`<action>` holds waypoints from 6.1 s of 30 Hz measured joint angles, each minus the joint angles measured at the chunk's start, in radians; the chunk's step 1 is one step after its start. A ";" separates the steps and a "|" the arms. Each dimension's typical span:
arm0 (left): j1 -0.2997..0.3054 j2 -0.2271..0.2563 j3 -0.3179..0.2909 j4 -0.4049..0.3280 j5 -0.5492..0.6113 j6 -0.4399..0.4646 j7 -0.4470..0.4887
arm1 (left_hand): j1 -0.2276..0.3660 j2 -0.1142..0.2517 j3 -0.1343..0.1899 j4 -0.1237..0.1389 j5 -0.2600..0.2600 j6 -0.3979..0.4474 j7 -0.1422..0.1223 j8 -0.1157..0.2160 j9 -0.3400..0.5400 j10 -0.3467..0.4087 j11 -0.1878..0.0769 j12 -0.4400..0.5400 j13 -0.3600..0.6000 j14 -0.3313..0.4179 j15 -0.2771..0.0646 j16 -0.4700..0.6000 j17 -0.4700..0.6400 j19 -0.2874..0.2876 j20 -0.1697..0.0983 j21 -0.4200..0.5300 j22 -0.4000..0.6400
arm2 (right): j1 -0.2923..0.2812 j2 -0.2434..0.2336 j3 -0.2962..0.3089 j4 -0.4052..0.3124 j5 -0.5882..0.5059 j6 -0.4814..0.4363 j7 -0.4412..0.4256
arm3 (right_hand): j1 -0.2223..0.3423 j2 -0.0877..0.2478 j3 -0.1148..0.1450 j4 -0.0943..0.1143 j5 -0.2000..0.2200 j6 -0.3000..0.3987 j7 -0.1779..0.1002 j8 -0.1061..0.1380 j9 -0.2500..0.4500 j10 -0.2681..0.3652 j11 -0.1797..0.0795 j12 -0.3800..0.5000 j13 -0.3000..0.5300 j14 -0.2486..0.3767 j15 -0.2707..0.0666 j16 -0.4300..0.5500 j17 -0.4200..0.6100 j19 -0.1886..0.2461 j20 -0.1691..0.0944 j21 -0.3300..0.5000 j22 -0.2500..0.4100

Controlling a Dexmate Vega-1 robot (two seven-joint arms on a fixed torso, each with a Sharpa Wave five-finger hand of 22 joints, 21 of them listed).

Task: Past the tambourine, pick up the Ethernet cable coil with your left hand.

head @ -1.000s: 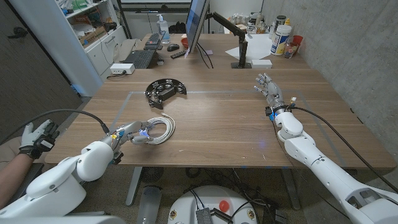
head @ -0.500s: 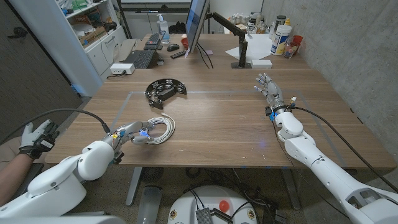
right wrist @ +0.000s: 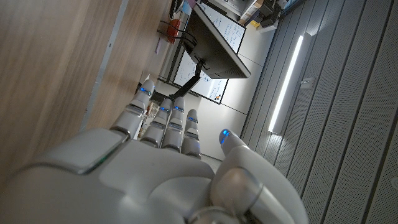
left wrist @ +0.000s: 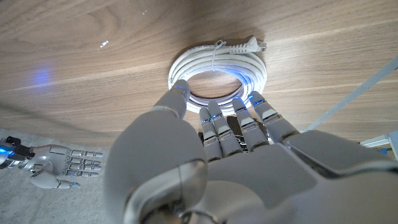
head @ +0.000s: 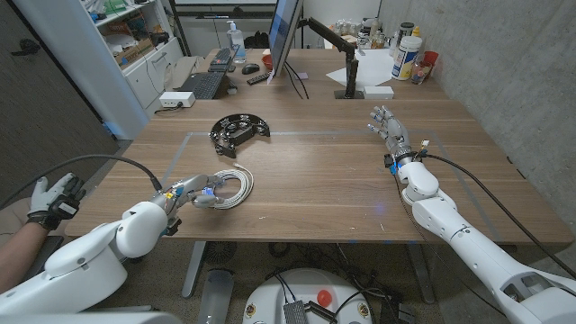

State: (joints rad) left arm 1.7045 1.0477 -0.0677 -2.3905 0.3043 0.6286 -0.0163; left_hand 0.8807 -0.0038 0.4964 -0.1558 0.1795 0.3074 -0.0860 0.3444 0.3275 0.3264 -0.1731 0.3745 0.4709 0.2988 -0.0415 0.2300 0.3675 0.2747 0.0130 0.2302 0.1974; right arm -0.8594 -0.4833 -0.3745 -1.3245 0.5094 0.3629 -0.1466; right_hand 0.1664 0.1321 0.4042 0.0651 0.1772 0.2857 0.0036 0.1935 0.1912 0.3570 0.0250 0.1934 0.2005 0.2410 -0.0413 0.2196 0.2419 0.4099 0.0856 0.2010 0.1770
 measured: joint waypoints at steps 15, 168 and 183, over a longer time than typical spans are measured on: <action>-0.009 0.021 0.013 0.003 -0.031 0.000 0.029 | 0.000 0.000 0.000 0.000 0.000 0.004 -0.004 0.004 0.005 0.000 0.000 0.007 0.005 0.000 0.000 0.000 0.006 0.000 0.000 0.000 0.000 | -0.001 -0.001 0.001 -0.001 0.002 0.001 0.002 | 0.004 0.004 0.000 0.000 0.000 0.000 0.000 0.000 0.000 0.000 0.000 0.000 0.000 0.000 0.000 0.000 0.000 0.000 0.000 0.000 0.000; -0.489 0.233 0.590 0.016 -0.150 0.197 0.186 | -0.016 -0.007 -0.022 0.003 0.000 0.039 -0.014 0.059 0.002 0.022 -0.018 0.047 0.046 0.022 -0.003 0.000 0.059 0.006 -0.006 0.016 0.000 | -0.001 -0.005 0.004 -0.004 0.015 -0.002 0.015 | 0.009 0.009 0.000 -0.009 0.000 0.000 0.000 0.000 0.000 -0.005 0.005 0.000 0.000 -0.005 0.002 0.000 0.000 0.000 0.000 0.000 0.000; -0.520 0.216 0.635 0.015 -0.092 0.220 0.157 | -0.019 -0.008 -0.029 0.004 0.000 0.039 -0.014 0.059 -0.003 0.022 -0.018 0.047 0.046 0.027 0.002 0.000 0.062 0.006 -0.006 0.016 0.000 | -0.001 -0.005 0.004 -0.003 0.016 -0.002 0.016 | 0.009 0.009 0.000 -0.009 0.000 0.000 0.000 0.000 0.000 -0.005 0.005 0.000 0.000 -0.005 0.002 0.000 0.000 0.000 0.000 0.000 0.000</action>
State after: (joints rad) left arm 1.1850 1.2638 0.5670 -2.3752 0.2122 0.8486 0.1406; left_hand 0.8620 -0.0116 0.4672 -0.1518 0.1796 0.3467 -0.1001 0.4035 0.3246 0.3479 -0.1908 0.4218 0.5171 0.3257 -0.0393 0.2299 0.4293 0.2802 0.0074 0.2457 0.1974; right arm -0.8604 -0.4879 -0.3703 -1.3276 0.5250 0.3610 -0.1310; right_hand 0.1756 0.1412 0.4046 0.0566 0.1772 0.2857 0.0037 0.1935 0.1913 0.3517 0.0304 0.1934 0.2004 0.2357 -0.0395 0.2196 0.2420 0.4099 0.0856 0.2010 0.1771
